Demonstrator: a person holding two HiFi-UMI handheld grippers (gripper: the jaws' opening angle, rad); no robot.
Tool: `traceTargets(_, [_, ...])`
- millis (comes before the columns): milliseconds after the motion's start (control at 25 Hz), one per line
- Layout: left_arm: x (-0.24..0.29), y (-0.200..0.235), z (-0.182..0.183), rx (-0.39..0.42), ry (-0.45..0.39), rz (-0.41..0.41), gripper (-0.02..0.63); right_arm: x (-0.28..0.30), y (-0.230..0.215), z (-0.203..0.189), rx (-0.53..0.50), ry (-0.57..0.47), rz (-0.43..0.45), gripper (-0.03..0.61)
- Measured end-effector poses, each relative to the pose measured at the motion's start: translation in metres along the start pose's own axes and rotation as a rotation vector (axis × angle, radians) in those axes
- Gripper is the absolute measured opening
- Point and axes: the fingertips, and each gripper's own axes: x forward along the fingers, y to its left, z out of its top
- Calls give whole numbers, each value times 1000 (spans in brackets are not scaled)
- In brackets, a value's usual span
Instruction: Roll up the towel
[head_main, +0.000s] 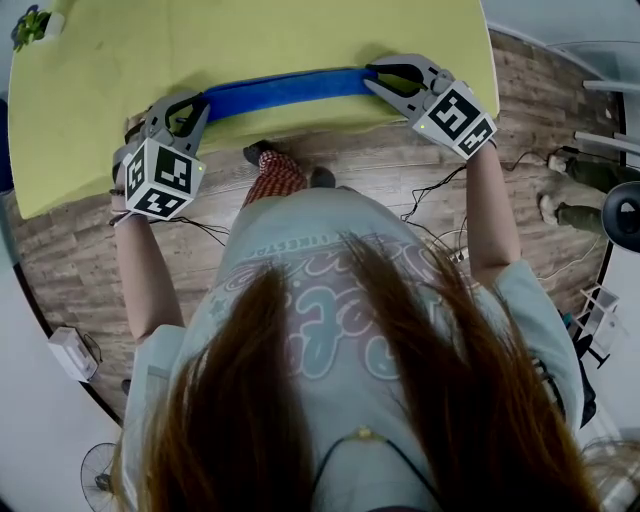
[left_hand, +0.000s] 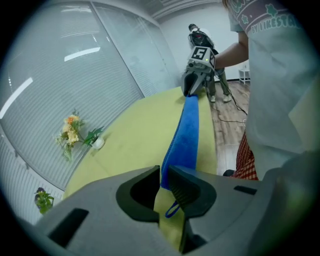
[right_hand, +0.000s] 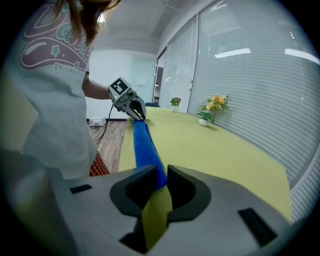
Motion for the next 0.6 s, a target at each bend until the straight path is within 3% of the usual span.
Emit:
traceTargets(160, [-20,9,13,-185,-141,30,35,-10,-3,4,-13,-16,-45,138])
traceTargets(240, [-32,19,17,-227,-188,73,34,-16,-6,6,-17,-32,-66,140])
traceTargets(320, [-40,21,18,-215,-195,100,34,-22,-7,9,-28,-43,-91,140])
traceTargets(440, [-43,4,23,-187,-205,68,34,-27,-2,15,-54,-66,-109,138])
traceTargets(600, [-34,-25,14,-102,-144,43,35,-20,22,17,-145,-50,-91,138])
